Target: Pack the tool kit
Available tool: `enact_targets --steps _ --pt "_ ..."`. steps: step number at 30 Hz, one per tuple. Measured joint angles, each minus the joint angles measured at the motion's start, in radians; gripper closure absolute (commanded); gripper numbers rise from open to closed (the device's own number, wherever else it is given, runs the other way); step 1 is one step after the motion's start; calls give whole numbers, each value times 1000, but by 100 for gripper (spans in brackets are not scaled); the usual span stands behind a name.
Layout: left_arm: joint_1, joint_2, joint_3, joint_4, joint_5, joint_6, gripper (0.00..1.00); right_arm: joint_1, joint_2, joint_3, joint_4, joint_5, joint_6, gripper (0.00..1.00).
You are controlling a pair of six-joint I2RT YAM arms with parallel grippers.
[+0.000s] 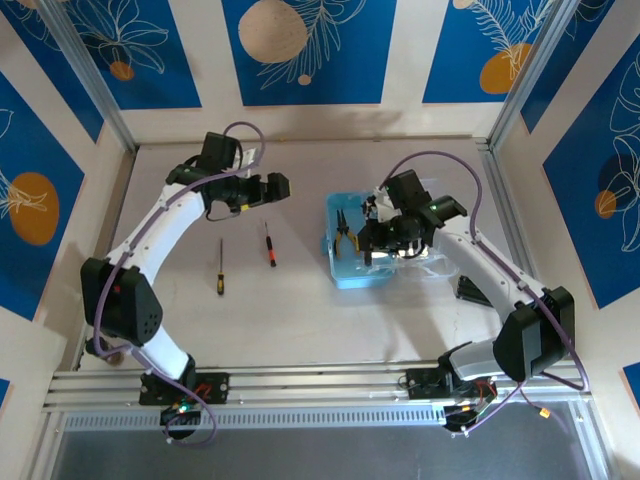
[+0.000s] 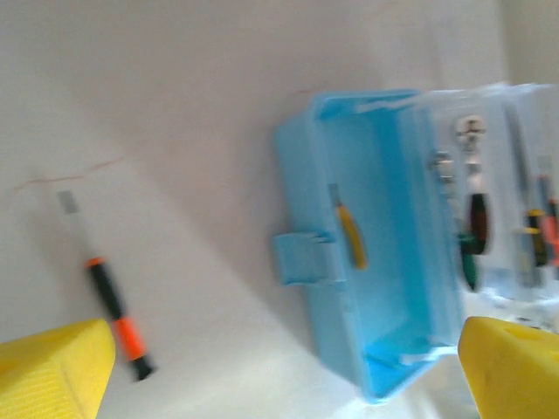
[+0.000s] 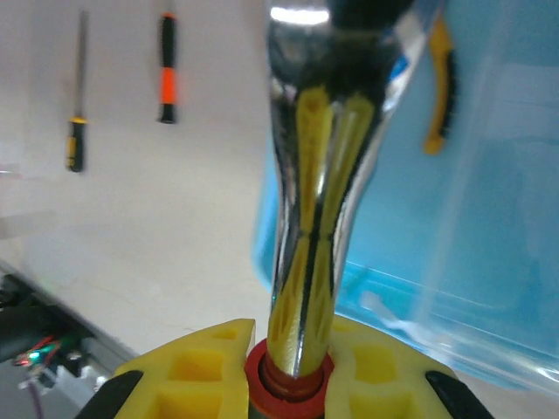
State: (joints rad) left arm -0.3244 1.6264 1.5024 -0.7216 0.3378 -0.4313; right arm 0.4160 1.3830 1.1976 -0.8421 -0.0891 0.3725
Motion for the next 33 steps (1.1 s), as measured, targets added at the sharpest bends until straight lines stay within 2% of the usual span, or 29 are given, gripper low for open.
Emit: enact_targets --steps 5,14,33 --pt "0 -32 -49 -97 -154 56 0 -67 28 32 -85 90 -55 100" --pt "0 -50 -158 -163 -280 75 0 -104 130 90 -121 191 -111 100" --pt "0 -50 -181 -157 -298 75 0 -107 215 153 -134 204 -173 100"
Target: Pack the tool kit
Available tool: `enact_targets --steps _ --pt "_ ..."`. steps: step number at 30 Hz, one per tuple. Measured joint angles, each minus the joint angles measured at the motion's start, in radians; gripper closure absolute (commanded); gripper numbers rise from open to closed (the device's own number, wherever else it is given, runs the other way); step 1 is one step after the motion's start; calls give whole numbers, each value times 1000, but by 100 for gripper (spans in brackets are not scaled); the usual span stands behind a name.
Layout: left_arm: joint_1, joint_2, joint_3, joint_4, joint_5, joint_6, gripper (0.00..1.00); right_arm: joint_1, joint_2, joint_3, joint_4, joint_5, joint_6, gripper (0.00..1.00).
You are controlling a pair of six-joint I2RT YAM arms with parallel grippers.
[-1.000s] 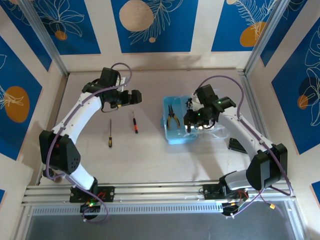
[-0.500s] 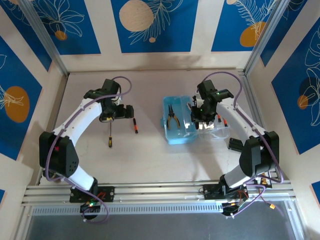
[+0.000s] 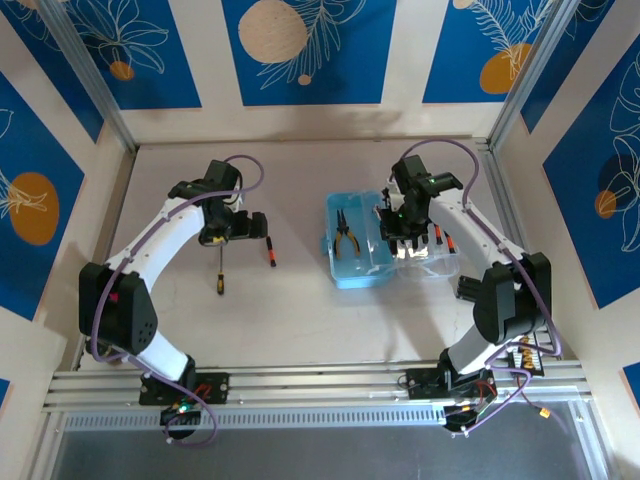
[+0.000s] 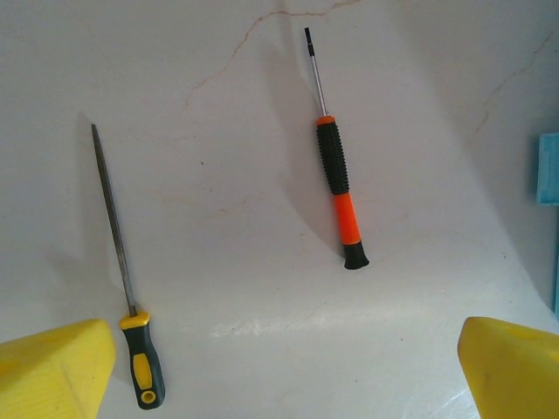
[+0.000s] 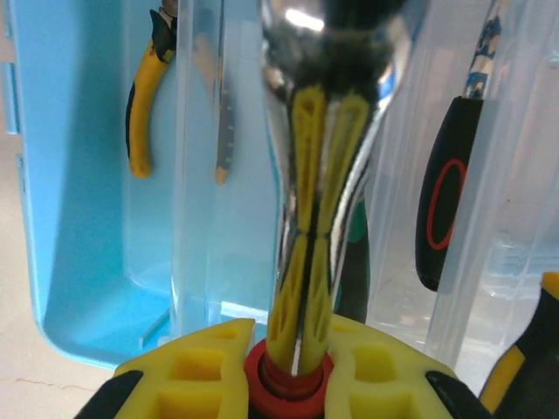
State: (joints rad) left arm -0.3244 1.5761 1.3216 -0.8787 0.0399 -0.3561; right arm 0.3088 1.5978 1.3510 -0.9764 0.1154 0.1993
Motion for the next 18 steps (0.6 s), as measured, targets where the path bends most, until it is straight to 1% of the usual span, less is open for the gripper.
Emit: enact_targets --steps 8,18 --pt "0 0 0 3 1 0 0 43 65 5 0 2 0 100" --pt "0 0 -2 4 6 1 0 52 126 16 8 28 1 100"
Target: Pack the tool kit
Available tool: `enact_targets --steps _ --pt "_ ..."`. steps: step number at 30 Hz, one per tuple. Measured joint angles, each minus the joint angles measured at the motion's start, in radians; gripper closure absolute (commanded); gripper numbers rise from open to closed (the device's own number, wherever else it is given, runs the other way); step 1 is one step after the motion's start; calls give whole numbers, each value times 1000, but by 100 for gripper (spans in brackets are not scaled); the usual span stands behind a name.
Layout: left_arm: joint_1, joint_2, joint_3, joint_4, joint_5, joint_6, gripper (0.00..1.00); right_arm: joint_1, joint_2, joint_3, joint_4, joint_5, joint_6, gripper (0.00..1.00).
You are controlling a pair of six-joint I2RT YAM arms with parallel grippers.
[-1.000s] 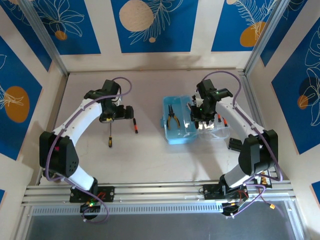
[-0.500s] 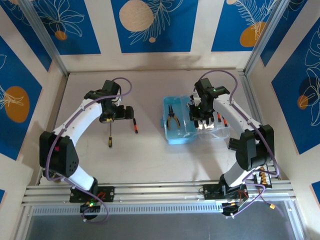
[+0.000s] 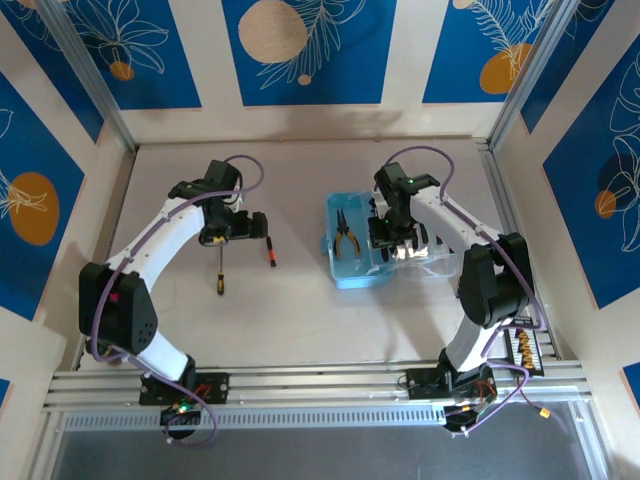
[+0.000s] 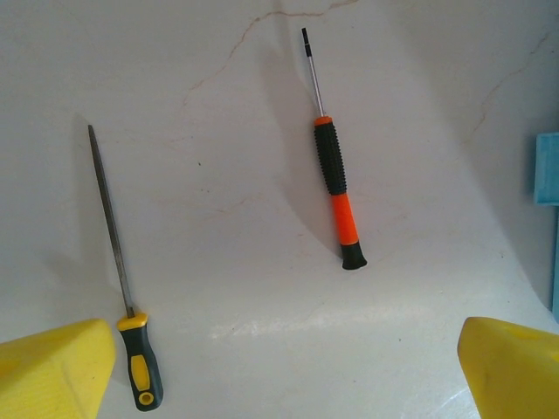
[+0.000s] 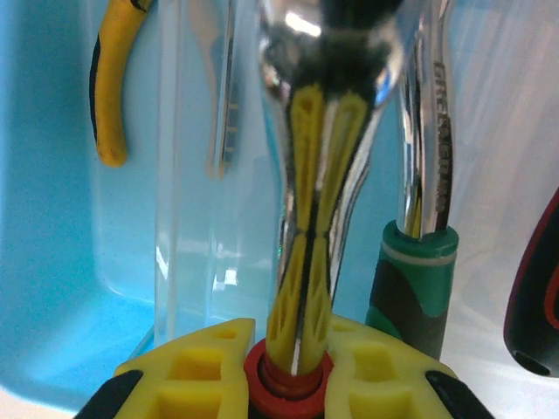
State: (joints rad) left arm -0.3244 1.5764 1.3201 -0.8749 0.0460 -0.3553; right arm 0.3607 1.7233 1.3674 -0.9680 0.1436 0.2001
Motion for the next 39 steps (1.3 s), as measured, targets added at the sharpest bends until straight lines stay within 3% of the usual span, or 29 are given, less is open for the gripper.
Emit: enact_targets --steps 18,20,22,24,32,39 --pt "0 0 -11 2 6 25 0 1 14 69 -21 53 -1 53" --pt "0 0 -11 3 6 25 0 6 -3 70 -25 51 -1 37" --pt "0 0 -18 3 6 25 0 15 -28 72 -28 44 3 12" --pt "0 0 -30 -1 -4 25 0 24 -66 73 -40 44 3 1" --pt "45 0 -110 -17 -95 21 2 53 -167 89 -74 43 3 1" --pt "154 52 -209 0 -103 18 24 72 -169 89 -75 42 7 1"
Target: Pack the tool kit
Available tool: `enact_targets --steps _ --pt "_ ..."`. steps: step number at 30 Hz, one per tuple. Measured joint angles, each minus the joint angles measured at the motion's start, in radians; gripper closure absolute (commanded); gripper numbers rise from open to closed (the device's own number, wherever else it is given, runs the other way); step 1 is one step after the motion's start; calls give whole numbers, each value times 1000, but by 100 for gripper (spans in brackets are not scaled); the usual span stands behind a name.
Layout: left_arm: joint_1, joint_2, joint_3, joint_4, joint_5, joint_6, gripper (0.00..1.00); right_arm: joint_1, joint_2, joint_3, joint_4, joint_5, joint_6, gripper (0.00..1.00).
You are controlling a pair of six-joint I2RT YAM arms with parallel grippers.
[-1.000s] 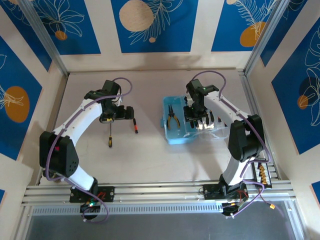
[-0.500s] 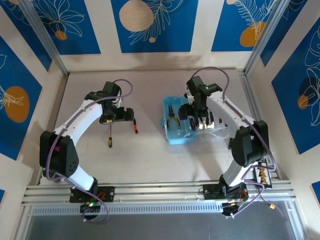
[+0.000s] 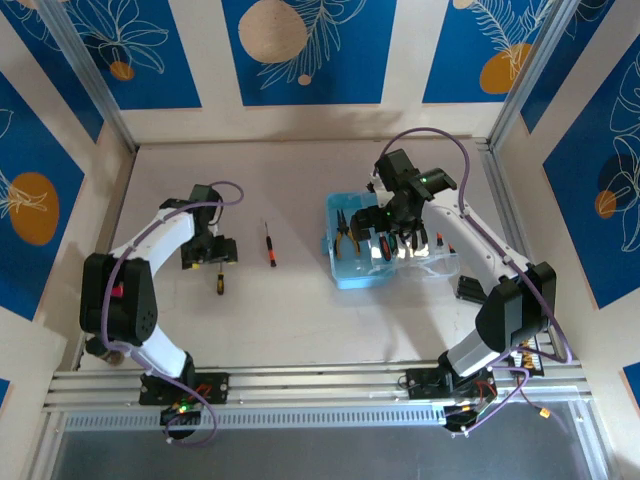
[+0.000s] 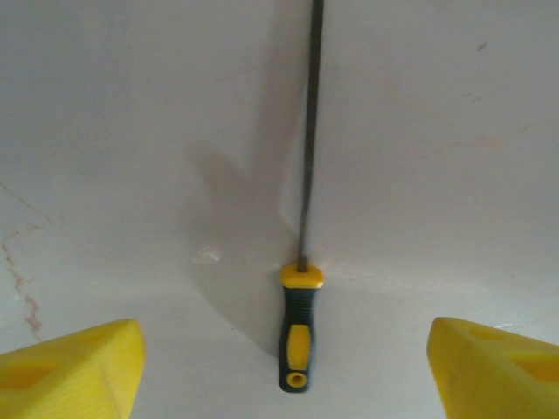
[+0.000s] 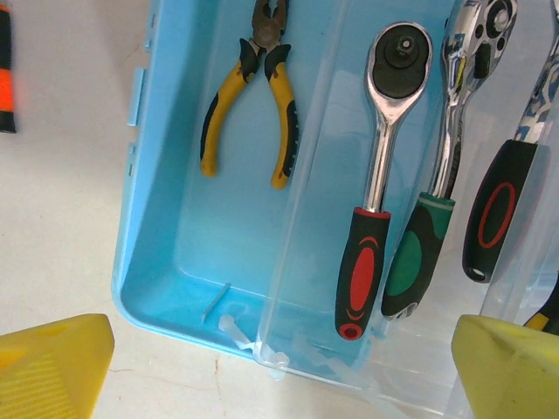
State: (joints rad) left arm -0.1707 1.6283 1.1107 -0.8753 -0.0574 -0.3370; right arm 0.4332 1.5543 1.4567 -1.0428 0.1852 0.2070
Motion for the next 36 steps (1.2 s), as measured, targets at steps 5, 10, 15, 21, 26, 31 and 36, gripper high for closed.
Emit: enact_targets --steps 5,10,15,21,26,31,36 --pt "-2 64 -37 27 9 3 39 6 1 0 -2 -1 3 1" --pt "-2 126 -59 53 31 2 50 6 1 3 -5 0 3 1" --pt "-2 126 -58 59 49 4 63 6 2 14 -11 0 3 1" --pt "-3 126 -57 63 60 0 79 6 2 16 -20 0 3 1" --pt "-5 127 -51 58 67 2 89 6 2 16 -21 0 3 1" --pt "-8 126 -40 49 90 6 97 6 2 16 -22 0 3 1" --pt "-45 71 18 33 183 6 100 6 -2 16 -21 -2 3 1"
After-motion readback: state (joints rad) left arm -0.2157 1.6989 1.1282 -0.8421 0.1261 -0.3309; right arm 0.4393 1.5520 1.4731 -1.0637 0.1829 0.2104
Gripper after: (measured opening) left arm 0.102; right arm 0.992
